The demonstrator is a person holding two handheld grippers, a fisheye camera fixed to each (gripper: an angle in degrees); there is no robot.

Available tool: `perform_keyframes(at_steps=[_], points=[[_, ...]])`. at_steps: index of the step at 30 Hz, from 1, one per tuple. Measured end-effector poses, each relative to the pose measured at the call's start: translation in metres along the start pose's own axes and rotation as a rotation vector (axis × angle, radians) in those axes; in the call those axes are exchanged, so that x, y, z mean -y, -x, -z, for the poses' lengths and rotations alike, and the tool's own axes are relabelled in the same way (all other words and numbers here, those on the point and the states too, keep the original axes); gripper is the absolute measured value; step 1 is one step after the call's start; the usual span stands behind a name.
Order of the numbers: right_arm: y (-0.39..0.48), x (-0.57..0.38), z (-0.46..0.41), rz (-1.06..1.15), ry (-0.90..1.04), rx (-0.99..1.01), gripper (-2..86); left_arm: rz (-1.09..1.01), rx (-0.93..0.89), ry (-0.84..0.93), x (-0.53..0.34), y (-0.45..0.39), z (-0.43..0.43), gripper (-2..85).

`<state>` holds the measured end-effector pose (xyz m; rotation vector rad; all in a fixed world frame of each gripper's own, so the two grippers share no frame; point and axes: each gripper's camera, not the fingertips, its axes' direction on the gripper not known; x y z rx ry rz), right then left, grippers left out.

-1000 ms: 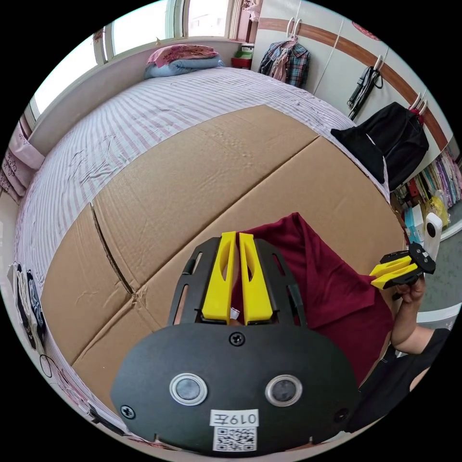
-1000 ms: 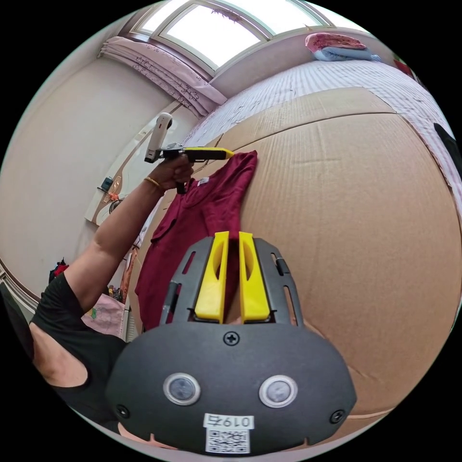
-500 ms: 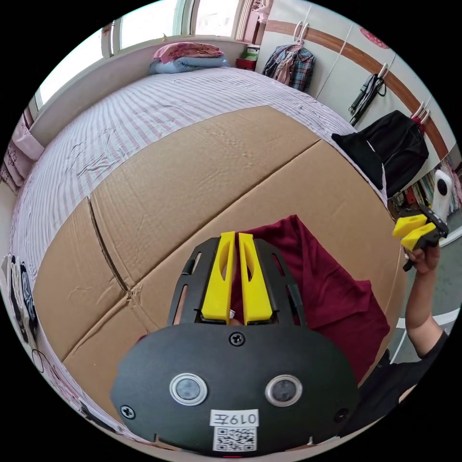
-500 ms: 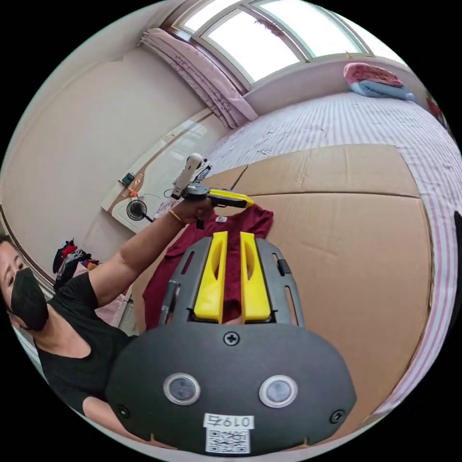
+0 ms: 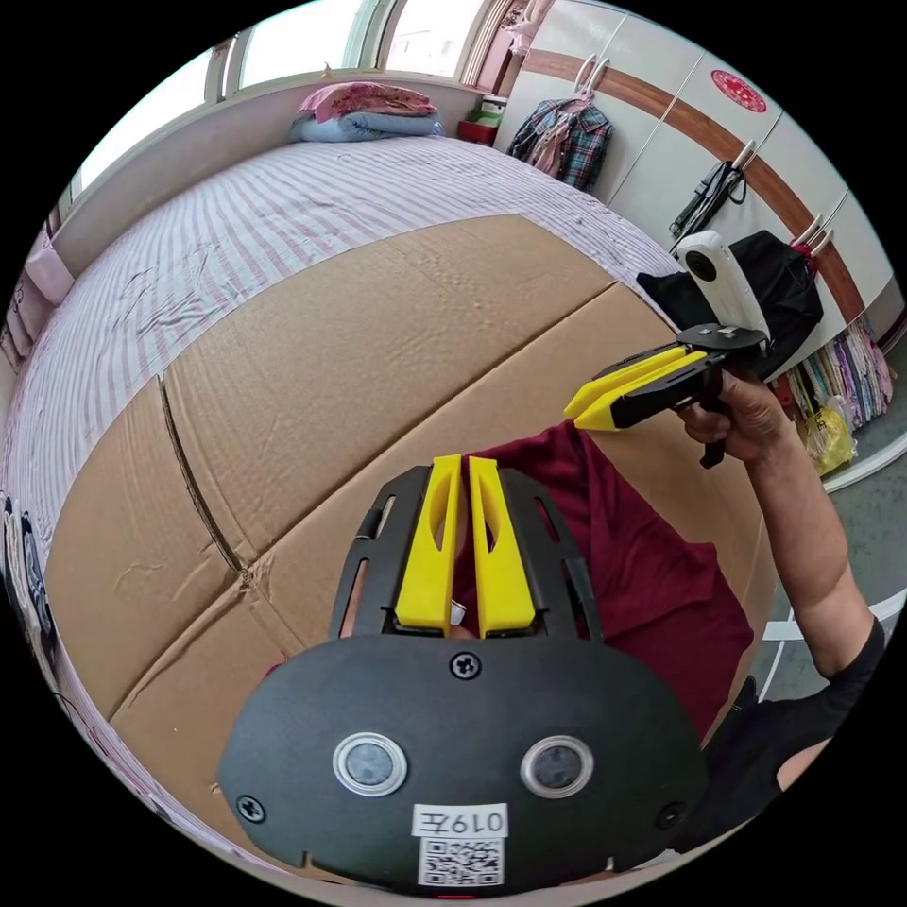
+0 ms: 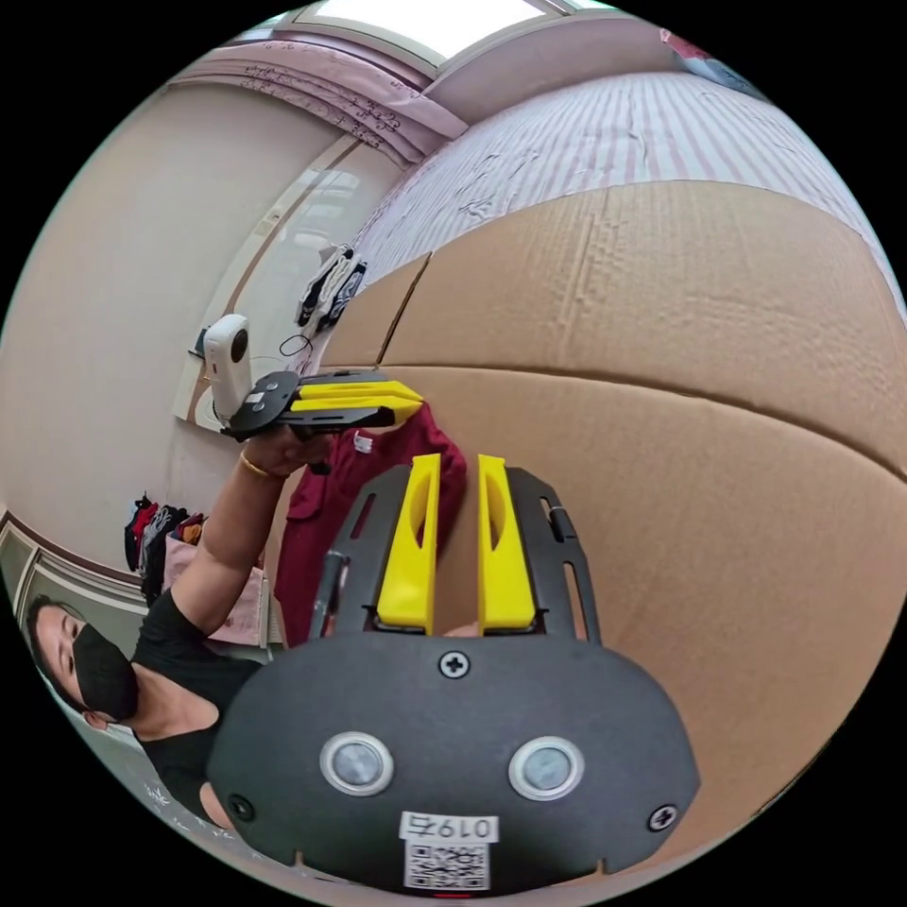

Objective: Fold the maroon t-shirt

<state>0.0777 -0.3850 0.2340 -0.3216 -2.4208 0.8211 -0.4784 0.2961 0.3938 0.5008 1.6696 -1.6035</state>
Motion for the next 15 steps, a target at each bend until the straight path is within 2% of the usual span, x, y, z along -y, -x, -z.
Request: perform_keyframes(at_steps=[5,15], points=[[0.028,0.029,-0.014,0.016,0.016,-0.042,2.2,0.0,0.006,-0.001,0.002,0.0,-0.006,1.7],[0.073,0.056,-0.037,0.031,-0.006,-0.239,0.4,-0.013,0.087,0.022,0.008,-0.013,-0.022,1.6]])
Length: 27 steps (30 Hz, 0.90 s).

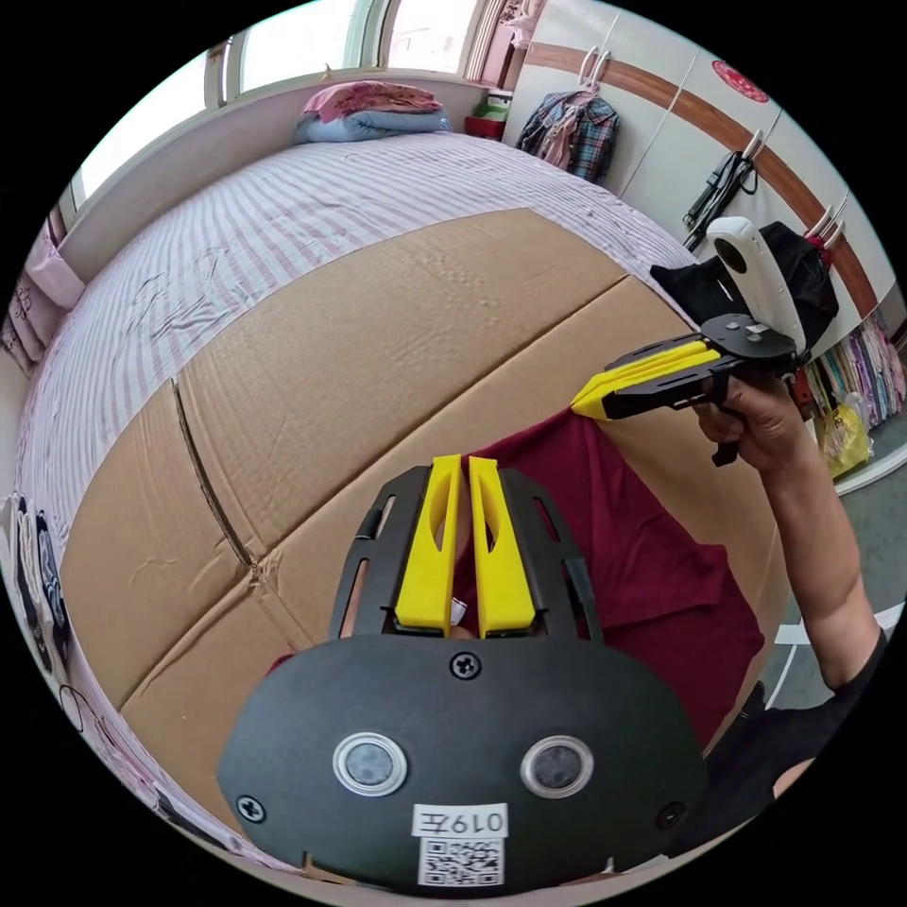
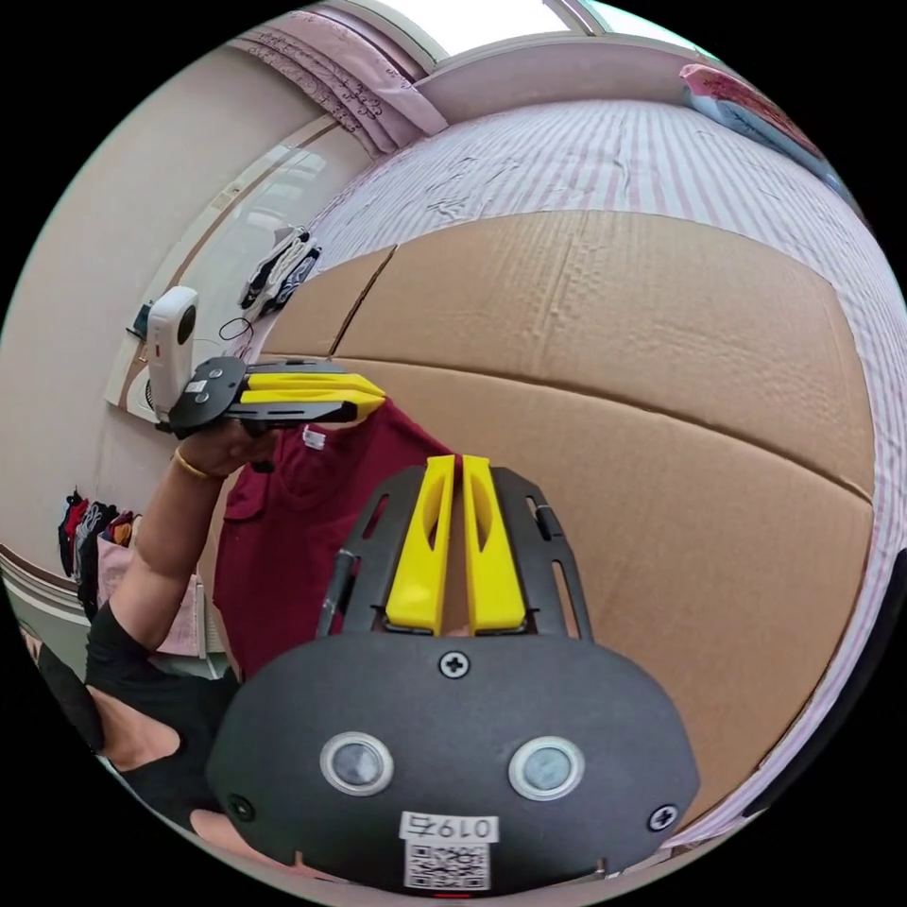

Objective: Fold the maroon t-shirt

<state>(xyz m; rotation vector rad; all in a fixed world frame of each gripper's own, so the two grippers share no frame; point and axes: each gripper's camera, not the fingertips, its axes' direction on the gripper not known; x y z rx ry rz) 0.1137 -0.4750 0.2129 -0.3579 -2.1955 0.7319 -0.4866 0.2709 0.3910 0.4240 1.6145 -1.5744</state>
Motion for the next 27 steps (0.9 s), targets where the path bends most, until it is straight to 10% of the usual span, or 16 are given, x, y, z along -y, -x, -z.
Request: perform_keyframes(at_steps=[27], points=[[0.014,-0.025,-0.068,-0.001,-0.042,-0.1,4.6,0.047,0.068,0.02,-0.026,-0.035,-0.056,1.4]])
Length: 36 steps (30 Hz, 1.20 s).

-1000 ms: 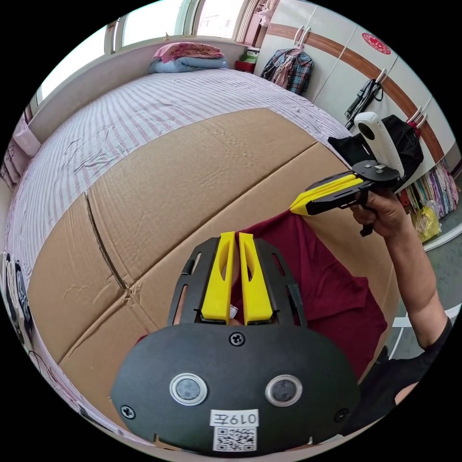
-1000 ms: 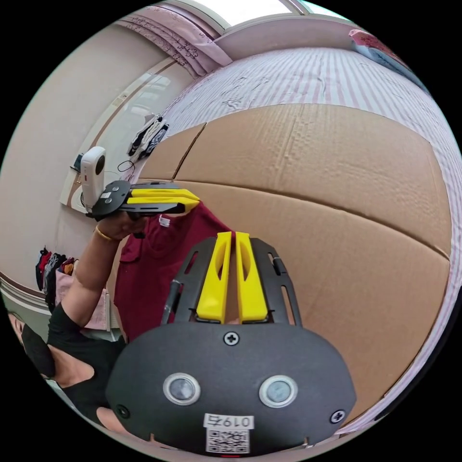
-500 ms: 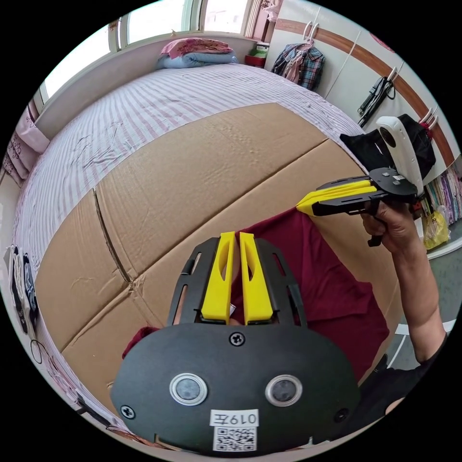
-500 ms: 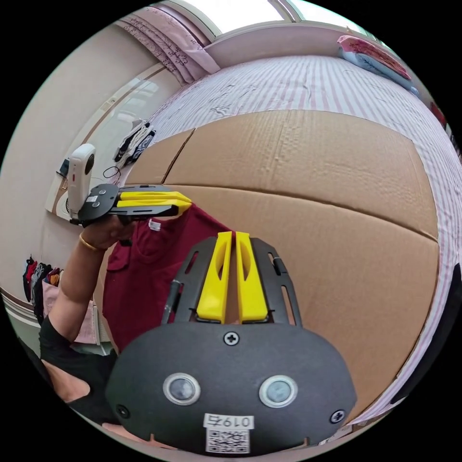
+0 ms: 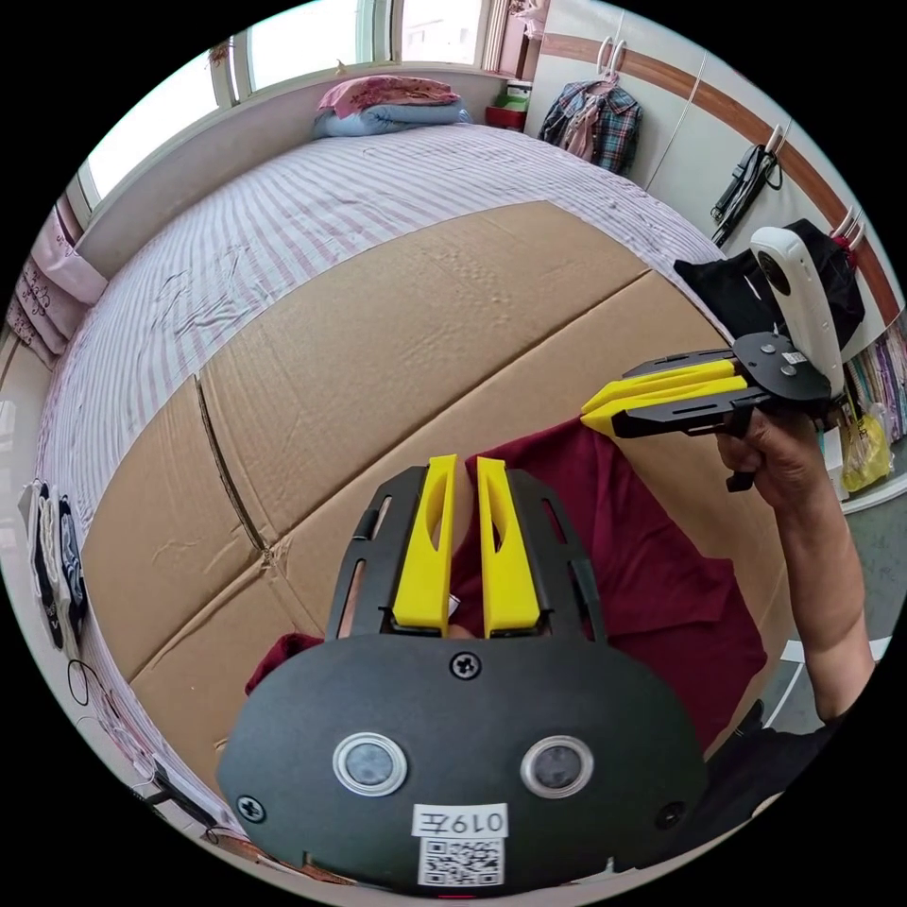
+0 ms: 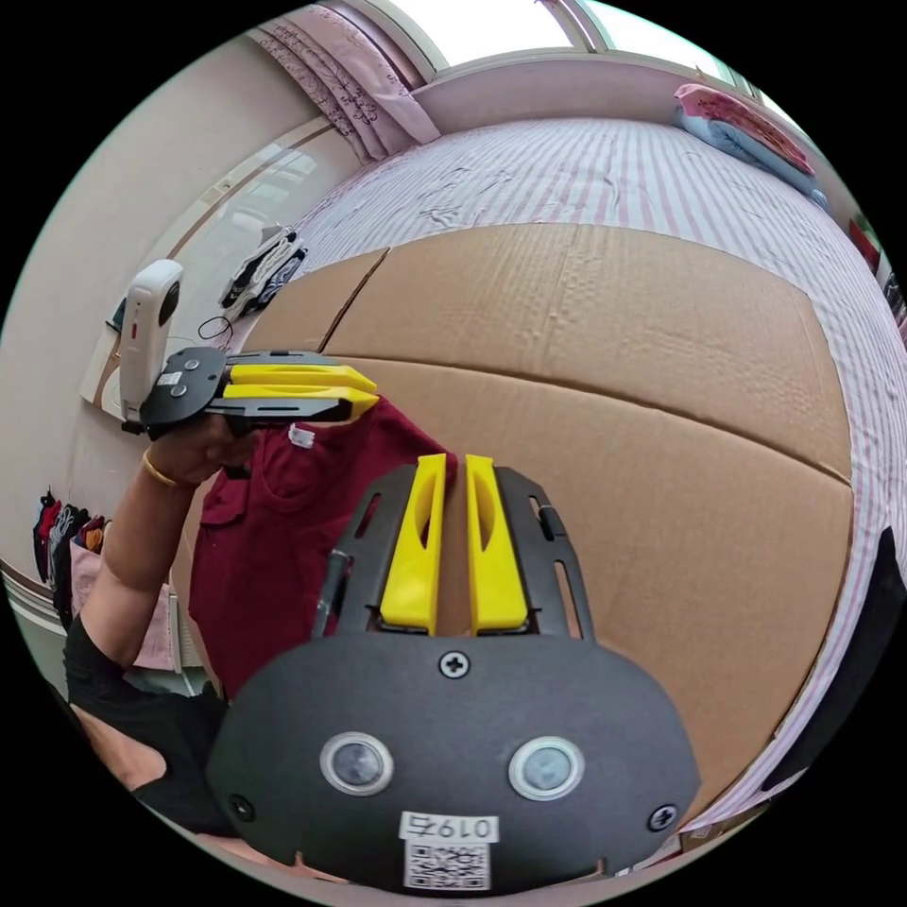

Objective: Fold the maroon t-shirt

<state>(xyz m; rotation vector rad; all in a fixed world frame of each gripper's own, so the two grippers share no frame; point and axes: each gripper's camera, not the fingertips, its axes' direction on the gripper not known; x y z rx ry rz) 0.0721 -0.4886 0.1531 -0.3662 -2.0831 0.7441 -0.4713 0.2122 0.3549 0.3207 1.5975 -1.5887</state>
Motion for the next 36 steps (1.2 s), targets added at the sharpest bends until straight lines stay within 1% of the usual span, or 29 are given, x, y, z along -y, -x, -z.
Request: perform_keyframes(at_steps=[10,13,16,19,24,26,27,28,29,30,32,34,36], points=[[-0.039,-0.05,-0.023,-0.007,-0.026,0.01,1.7,0.038,-0.021,-0.039,-0.036,-0.004,-0.016,1.2],[-0.058,-0.072,-0.029,-0.017,-0.045,0.027,1.5,0.065,-0.035,-0.081,-0.053,-0.004,-0.016,1.3],[-0.077,-0.094,-0.043,-0.019,-0.031,0.066,2.1,0.032,-0.124,-0.141,-0.073,-0.009,-0.014,1.4],[-0.093,-0.117,-0.062,-0.018,-0.019,0.075,3.6,-0.022,-0.181,-0.13,-0.092,-0.023,-0.024,1.3],[-0.116,-0.156,-0.095,-0.007,0.0,0.045,4.3,-0.051,-0.09,-0.051,-0.125,-0.044,-0.055,1.0],[-0.126,-0.183,-0.098,0.0,-0.04,0.02,3.1,-0.04,-0.06,-0.051,-0.139,-0.047,-0.06,1.0],[-0.128,-0.192,-0.095,0.003,-0.069,0.019,2.4,-0.031,-0.062,-0.099,-0.152,-0.048,-0.055,0.9],[-0.129,-0.213,-0.083,0.039,-0.148,0.029,1.0,-0.033,-0.07,-0.133,-0.16,-0.049,-0.05,0.9],[-0.125,-0.239,-0.069,0.1,-0.218,0.031,0.4,-0.048,-0.086,-0.211,-0.178,-0.054,-0.037,0.9],[-0.122,-0.254,-0.063,0.13,-0.248,0.021,0.1,-0.08,-0.08,-0.307,-0.202,-0.063,-0.022,0.9],[-0.106,-0.32,-0.048,0.24,-0.343,-0.069,-0.4,-0.163,-0.048,-0.438,-0.242,-0.085,-0.004,0.9],[-0.102,-0.374,-0.049,0.296,-0.381,-0.1,-0.6,-0.237,-0.07,-0.48,-0.278,-0.109,0.001,0.9],[-0.111,-0.421,-0.062,0.297,-0.357,-0.103,-0.4,-0.309,-0.185,-0.433,-0.313,-0.138,-0.013,0.9]])
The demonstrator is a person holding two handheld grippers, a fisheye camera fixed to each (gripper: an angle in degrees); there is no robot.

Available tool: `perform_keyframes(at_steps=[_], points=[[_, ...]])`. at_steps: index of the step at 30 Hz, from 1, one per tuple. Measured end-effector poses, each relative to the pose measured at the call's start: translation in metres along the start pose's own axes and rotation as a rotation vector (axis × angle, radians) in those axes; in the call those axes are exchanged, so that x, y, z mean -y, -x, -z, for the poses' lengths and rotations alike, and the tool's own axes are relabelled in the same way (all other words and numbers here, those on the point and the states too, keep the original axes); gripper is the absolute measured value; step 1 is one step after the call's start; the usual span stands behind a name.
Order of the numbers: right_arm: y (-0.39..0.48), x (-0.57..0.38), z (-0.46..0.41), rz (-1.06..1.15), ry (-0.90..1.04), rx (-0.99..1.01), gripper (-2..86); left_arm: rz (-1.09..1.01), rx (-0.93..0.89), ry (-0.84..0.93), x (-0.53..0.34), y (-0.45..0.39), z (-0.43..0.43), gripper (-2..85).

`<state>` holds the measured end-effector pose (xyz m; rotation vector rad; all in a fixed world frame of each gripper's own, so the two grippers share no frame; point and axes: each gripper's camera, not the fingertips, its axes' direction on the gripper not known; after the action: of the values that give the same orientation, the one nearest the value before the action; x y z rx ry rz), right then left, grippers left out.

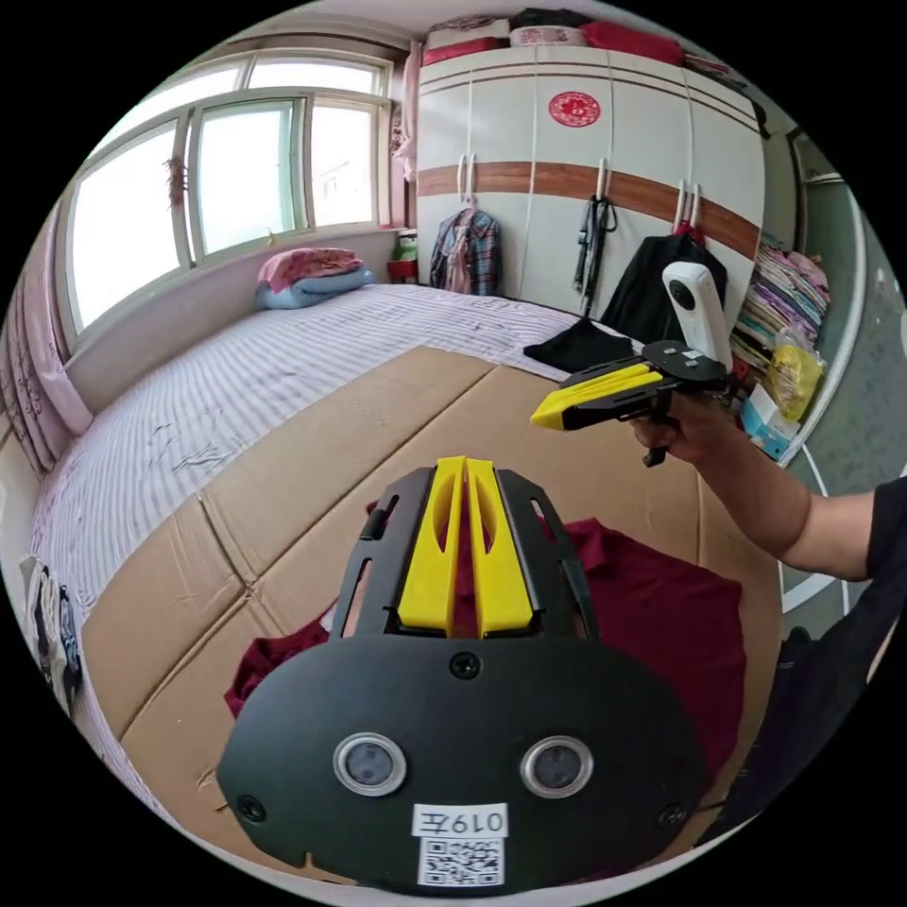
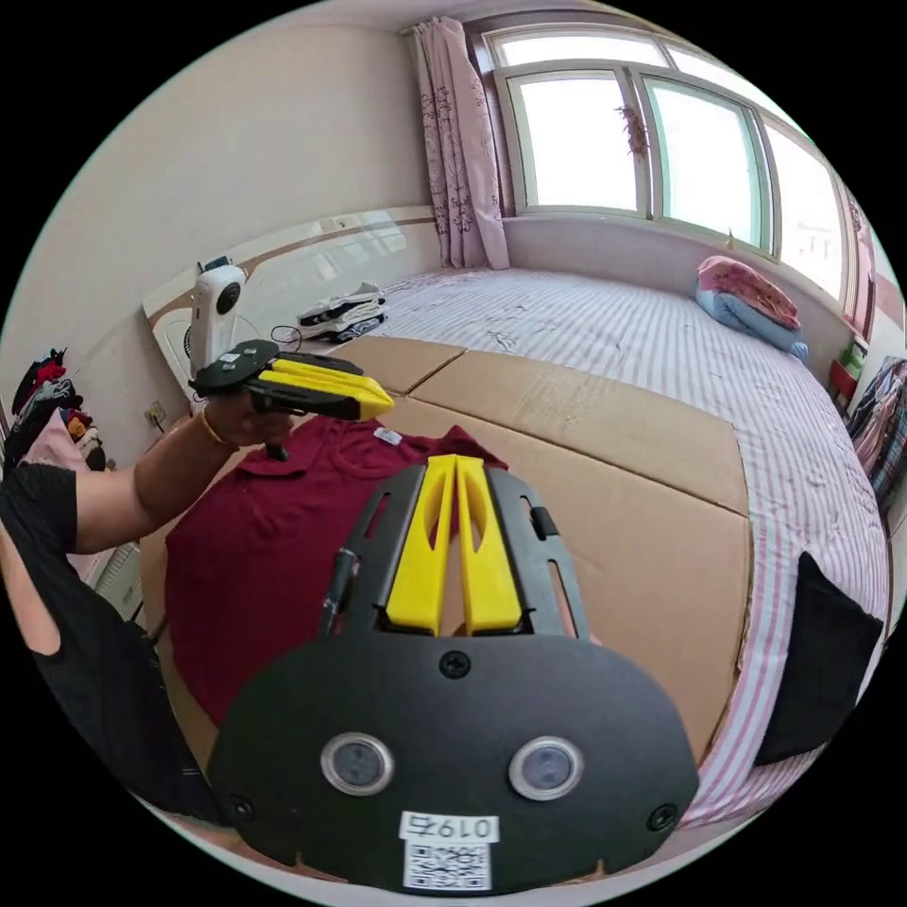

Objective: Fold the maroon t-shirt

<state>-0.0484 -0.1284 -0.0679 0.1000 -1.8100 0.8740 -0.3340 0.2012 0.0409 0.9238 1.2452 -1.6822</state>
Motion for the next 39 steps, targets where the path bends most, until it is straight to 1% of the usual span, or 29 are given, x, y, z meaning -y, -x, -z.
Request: perform_keyframes(at_steps=[2,3,5,7,8,10,12,15,19,21,24,26,30,32,37,39], points=[[-0.003,-0.061,-0.003,0.004,0.078,0.041,1.1,0.006,-0.108,0.044,-0.02,-0.019,-0.012,0.9],[-0.005,-0.076,-0.004,0.007,0.094,0.042,1.7,0.043,-0.173,0.067,-0.034,-0.026,-0.021,0.9],[-0.005,-0.132,-0.008,0.061,0.134,-0.001,4.2,0.085,-0.263,0.097,-0.053,-0.037,-0.031,0.8],[-0.003,-0.169,-0.014,0.118,0.153,-0.048,4.8,0.113,-0.293,0.116,-0.072,-0.049,-0.036,0.8],[-0.002,-0.191,-0.02,0.152,0.165,-0.064,5.1,0.098,-0.285,0.122,-0.085,-0.062,-0.037,0.8],[-0.004,-0.218,-0.031,0.193,0.171,-0.067,6.1,0.066,-0.214,0.146,-0.102,-0.085,-0.036,0.8],[-0.012,-0.239,-0.043,0.201,0.166,-0.051,7.5,0.008,-0.146,0.163,-0.124,-0.117,-0.034,1.0],[-0.028,-0.268,-0.069,0.207,0.179,-0.041,8.0,-0.001,-0.088,0.165,-0.15,-0.145,-0.032,1.2],[-0.051,-0.307,-0.106,0.238,0.234,-0.077,7.6,0.004,-0.068,0.193,-0.18,-0.166,-0.037,1.4],[-0.062,-0.323,-0.116,0.237,0.227,-0.086,6.3,-0.002,-0.054,0.23,-0.2,-0.18,-0.042,1.4],[-0.083,-0.352,-0.139,0.244,0.275,-0.064,3.6,0.004,-0.073,0.259,-0.226,-0.194,-0.042,1.4],[-0.098,-0.377,-0.152,0.244,0.292,-0.093,1.6,0.012,-0.07,0.269,-0.242,-0.201,-0.039,1.5],[-0.123,-0.415,-0.17,0.245,0.304,-0.109,0.2,-0.008,-0.059,0.301,-0.278,-0.223,-0.031,1.7],[-0.14,-0.439,-0.188,0.247,0.336,-0.145,-0.2,-0.017,-0.049,0.299,-0.293,-0.232,-0.025,1.8],[-0.174,-0.479,-0.208,0.235,0.333,-0.164,-0.3,-0.012,-0.037,0.293,-0.335,-0.254,-0.003,1.9],[-0.189,-0.494,-0.209,0.214,0.313,-0.182,-0.1,-0.012,-0.027,0.245,-0.357,-0.266,0.019,1.9]])
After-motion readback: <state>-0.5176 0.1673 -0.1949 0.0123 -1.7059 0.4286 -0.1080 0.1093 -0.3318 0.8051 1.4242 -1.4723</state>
